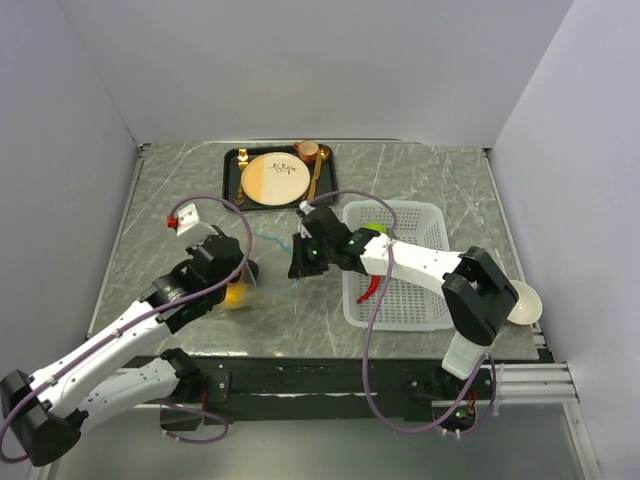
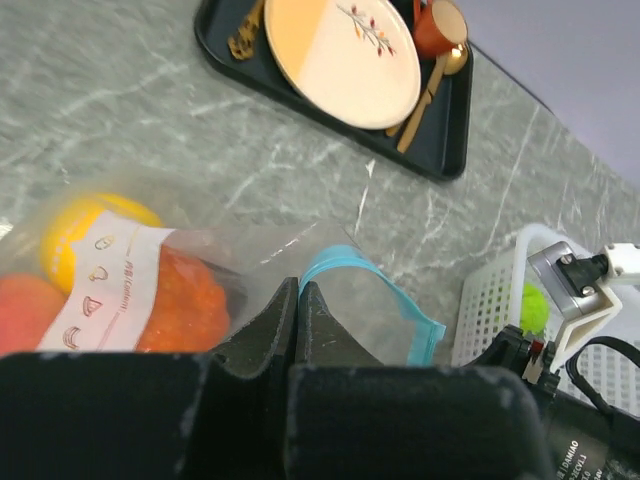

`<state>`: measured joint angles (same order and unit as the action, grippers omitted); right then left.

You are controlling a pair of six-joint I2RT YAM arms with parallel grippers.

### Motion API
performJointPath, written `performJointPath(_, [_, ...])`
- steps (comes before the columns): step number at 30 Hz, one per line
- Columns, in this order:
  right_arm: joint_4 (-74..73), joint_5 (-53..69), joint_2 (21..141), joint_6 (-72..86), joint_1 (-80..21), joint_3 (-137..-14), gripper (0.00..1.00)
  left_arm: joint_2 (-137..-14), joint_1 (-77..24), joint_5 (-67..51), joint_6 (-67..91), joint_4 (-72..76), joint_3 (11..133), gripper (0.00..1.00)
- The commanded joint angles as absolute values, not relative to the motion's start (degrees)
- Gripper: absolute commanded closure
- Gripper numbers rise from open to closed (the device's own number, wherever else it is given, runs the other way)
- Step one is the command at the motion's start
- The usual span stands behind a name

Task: Place the food in the zip-top bag and seal the zipper
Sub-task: Adjust the zipper food storage bag at the center of the board, then pick up the fake fruit from the bin.

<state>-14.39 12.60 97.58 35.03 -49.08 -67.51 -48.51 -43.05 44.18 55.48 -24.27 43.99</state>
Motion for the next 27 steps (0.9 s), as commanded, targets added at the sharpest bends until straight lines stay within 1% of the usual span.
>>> performJointPath(1, [-8.09, 10.29, 91.85, 37.88, -48.78, -65.57, 0.79, -49.22, -42.98, 39.64, 57.3, -17.67, 43.59, 0.99])
performJointPath(4, [-7.91, 8.0, 90.53, 38.58, -48.69, -63.9, 0.75, -49.83, -42.98, 39.2, 56.52, -16.88, 43.85, 0.99])
performJointPath(6, [-6.34, 6.77, 88.6, 40.07, -48.43, -61.88, 0.75, -49.92, -42.98, 38.94, 55.81, -16.7, 43.95, 0.99])
performJointPath(7, [-5.37, 6.94, 87.81, 40.43, -48.17, -61.18, 0.67, -49.75, -42.98, 38.85, 55.64, -16.61, 44.03, 0.99])
performJointPath(8, [-4.67, 6.86, 86.5, 41.3, -47.73, -60.04, 0.63, -49.66, -42.98, 38.59, 55.2, -16.44, 44.03, 0.99])
performJointPath(9, [-4.22, 6.25, 86.05, 41.4, -47.72, -59.77, 0.61, -49.57, -42.98, 38.15, 55.02, -16.09, 43.86, 0.99])
performJointPath(10, [-4.31, 6.07, 85.7, 41.4, -47.64, -59.77, 0.56, -49.48, -42.98, 37.88, 55.02, -15.56, 43.6, 0.99])
performJointPath(12, [-5.79, 4.58, 85.25, 40.87, -47.46, -60.29, 0.49, -49.22, -42.98, 37.01, 54.84, -14.86, 43.42, 0.99])
performJointPath(13, [-6.93, 3.44, 85.08, 40.87, -47.37, -60.55, 0.44, -49.13, -42.98, 36.74, 54.84, -14.42, 43.24, 0.99])
performJointPath(15, [-8.95, 0.37, 82.89, 40.87, -46.94, -60.03, 0.44, -49.48, -42.98, 36.21, 54.93, -14.33, 43.42, 0.99])
performJointPath(16, [-9.31, -3.48, 81.31, 41.13, -46.59, -59.16, 0.43, -49.57, -42.98, 35.6, 54.93, -14.15, 43.5, 0.99])
performJointPath(18, [-10.97, -6.84, 76.13, 41.57, -44.14, -56.43, 0.42, -49.92, -42.89, 35.25, 54.76, -14.06, 43.59, 0.99])
performJointPath(19, [-11.86, -10.6, 74.37, 41.83, -43.16, -55.64, 0.3, -50.01, -42.98, 34.72, 54.67, -13.89, 43.51, 0.99])
performJointPath(20, [-12.91, -12.46, 71.14, 42.18, -42.11, -54.16, 0.27, -50.18, -42.98, 34.54, 54.41, -13.28, 43.42, 0.99])
performJointPath(23, [-14.85, -15.9, 68.03, 40.17, -36.06, -51.51, 0.27, -51.15, -42.89, 34.37, 53.27, -11.78, 42.8, 0.99])
performJointPath(24, [-16.33, -15.04, 68.11, 39.56, -33.77, -51.33, 0.27, -51.59, -42.98, 34.54, 53.26, -12.13, 43.32, 0.99])
performJointPath(25, [-16.52, -13.72, 68.55, 38.51, -29.14, -51.24, 0.28, -52.03, -42.98, 34.45, 53.17, -12.48, 43.59, 0.99])
performJointPath(27, [-17.66, -10.55, 70.74, 36.31, -25.85, -51.85, 0.28, -53.08, -42.98, 34.02, 53.17, -12.74, 43.94, 0.99])
